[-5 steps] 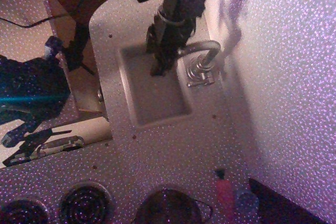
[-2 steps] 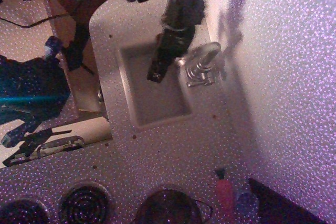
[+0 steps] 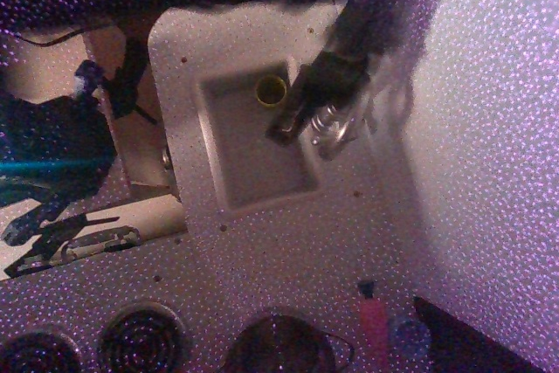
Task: Turn faucet right
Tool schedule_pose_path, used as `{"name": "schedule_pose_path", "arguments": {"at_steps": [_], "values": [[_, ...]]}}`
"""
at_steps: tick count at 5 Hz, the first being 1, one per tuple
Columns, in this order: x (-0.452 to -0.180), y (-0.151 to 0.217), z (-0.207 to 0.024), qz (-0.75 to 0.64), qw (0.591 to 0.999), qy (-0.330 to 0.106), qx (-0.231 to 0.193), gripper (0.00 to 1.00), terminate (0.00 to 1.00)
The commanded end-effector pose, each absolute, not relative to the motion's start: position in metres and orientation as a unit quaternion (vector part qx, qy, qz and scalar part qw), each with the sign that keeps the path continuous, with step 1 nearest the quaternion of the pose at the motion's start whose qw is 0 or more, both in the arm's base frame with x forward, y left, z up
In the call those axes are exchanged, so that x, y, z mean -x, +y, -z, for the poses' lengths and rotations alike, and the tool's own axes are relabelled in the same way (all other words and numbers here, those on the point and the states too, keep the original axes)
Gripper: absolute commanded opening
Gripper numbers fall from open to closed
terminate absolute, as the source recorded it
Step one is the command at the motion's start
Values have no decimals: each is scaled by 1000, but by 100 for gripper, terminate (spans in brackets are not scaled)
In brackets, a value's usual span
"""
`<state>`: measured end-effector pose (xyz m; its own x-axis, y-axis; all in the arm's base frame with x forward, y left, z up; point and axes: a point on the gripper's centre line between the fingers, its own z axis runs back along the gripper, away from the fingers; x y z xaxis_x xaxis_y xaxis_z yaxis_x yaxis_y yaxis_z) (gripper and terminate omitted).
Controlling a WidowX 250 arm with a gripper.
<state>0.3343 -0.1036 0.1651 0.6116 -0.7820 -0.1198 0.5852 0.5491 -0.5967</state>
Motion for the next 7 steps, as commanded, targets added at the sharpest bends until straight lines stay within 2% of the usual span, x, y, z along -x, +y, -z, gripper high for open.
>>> {"name": "schedule_pose_path", "arguments": {"at_steps": [1,3,4,5,6,7], "values": [[-332,-151,-192,429,850,173,253,100,0],[-304,-135,-204,396,867,153,263,100,0],[-264,-123,-207,296,886,215,284,100,0],[-240,-116,-210,263,904,226,249,100,0],[-234,-113,-205,295,904,204,232,100,0],[-222,-113,-199,326,898,216,204,100,0]]}}
